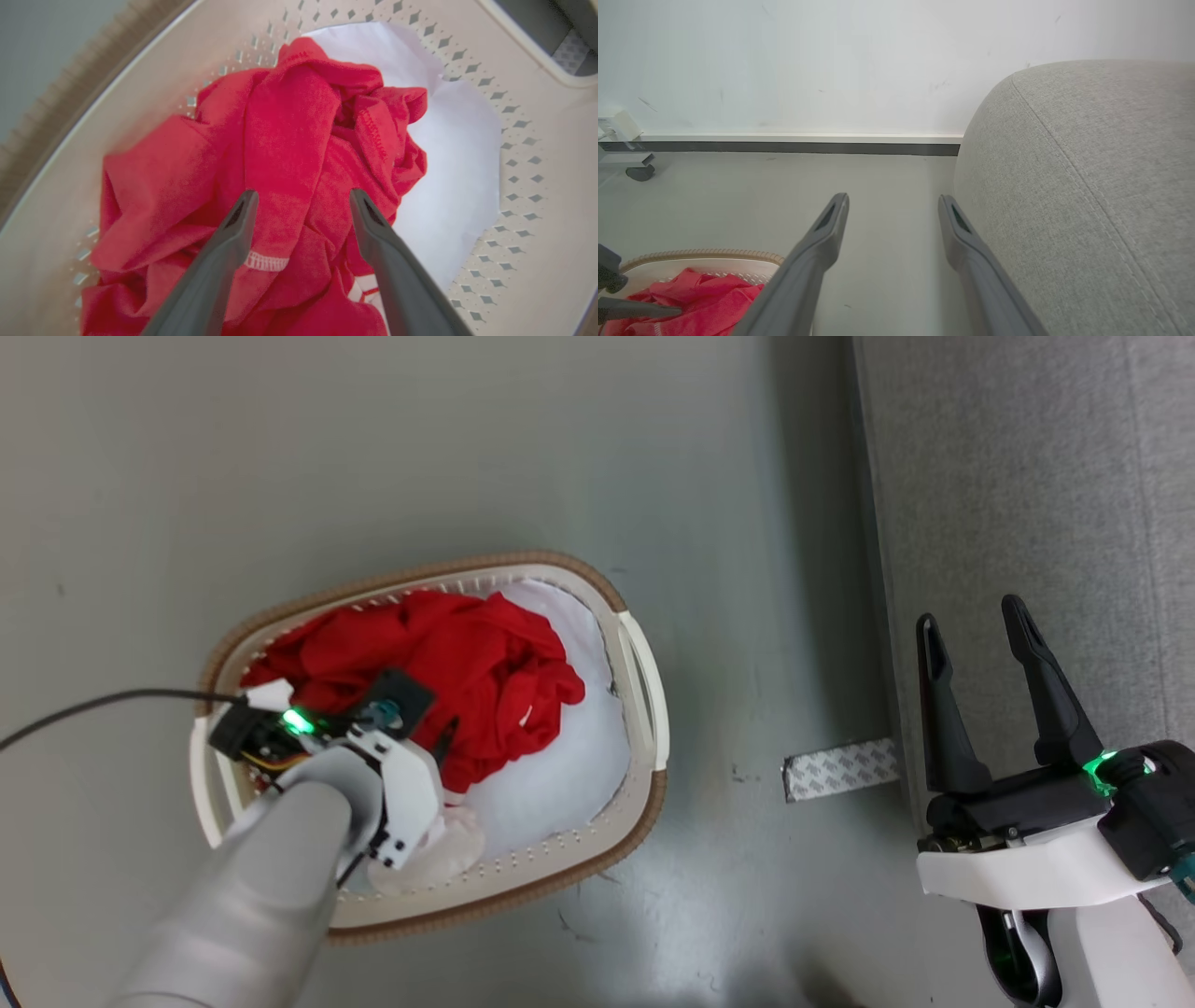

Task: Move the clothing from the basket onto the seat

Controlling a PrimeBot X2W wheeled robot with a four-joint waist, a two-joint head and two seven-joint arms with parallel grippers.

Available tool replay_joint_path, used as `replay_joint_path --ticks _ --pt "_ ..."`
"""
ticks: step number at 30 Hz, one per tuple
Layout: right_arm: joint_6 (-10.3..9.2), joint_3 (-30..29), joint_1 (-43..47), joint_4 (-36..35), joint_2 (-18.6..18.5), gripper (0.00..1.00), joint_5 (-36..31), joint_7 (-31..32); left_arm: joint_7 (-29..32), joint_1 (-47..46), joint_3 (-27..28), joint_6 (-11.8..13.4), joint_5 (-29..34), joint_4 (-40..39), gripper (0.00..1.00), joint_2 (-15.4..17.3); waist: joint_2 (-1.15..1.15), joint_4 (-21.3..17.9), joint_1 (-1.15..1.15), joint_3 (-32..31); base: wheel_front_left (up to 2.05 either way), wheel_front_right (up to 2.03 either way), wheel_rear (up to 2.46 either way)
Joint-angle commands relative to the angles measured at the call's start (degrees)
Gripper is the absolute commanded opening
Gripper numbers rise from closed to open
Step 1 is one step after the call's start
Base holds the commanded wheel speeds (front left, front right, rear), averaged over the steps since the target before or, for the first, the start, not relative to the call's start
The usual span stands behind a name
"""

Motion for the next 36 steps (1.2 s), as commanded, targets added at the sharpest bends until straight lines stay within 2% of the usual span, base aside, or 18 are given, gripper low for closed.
replay_joint_path --ticks 1,7,8,9,10,15,21,28,36 --pt "-0.13 0.15 -0.62 -0.61 -0.05 1.0 0.46 0.03 -0.05 -1.42 0.09 0.38 0.11 0.76 1.0 0.64 0.0 -0.75 -0.02 2.44 0.0 0.0 0.0" --pt "-0.13 0.14 -0.08 -2.33 -0.06 1.0 1.41 0.04 -0.12 -4.18 -0.59 0.49 0.27 4.88 1.0 1.32 0.0 -1.66 -0.02 5.39 0.0 0.0 0.0" --pt "-0.13 0.15 0.1 -2.49 -0.05 1.0 1.55 0.03 -0.4 -4.63 -0.7 0.47 0.23 5.28 0.73 1.33 0.0 -1.73 -0.02 5.77 0.0 0.0 0.0" --pt "-0.13 0.11 0.23 -2.6 -0.05 1.0 1.72 0.04 -0.77 -4.95 -0.86 0.44 0.25 5.6 0.23 1.27 0.0 -1.76 -0.02 6.06 0.0 0.0 0.0" --pt "-0.13 -0.03 0.35 -2.67 -0.05 1.0 1.87 0.04 -1.09 -5.11 -0.83 0.36 -0.15 5.93 0.0 1.07 0.0 -1.7 -0.02 6.31 0.0 0.0 0.0" --pt "-0.13 -1.0 0.45 -1.64 -0.06 1.0 1.98 0.04 -2.79 -6.28 -0.42 0.03 -2.13 6.6 0.0 -0.54 0.0 -0.05 -0.02 5.47 0.0 0.0 0.0" --pt "-0.13 -1.48 0.28 0.56 -0.08 1.0 1.79 0.04 -5.68 -4.13 0.81 -0.15 -5.36 5.23 0.0 -2.45 0.0 2.6 -0.02 -0.27 0.0 0.0 0.0" --pt "-0.13 -2.55 2.84 4.88 -0.1 1.0 0.77 0.04 -6.61 2.31 -0.28 -0.18 -11.51 0.75 0.0 -4.49 0.0 6.04 -0.02 -13.41 0.0 0.0 0.0" --pt "-0.13 -3.72 8.92 9.52 -0.1 1.0 0.95 0.04 -5.46 8.55 -4.32 -0.2 -19.34 -6.2 0.0 -4.04 0.0 9.1 -0.02 -29.1 0.0 0.0 0.0"
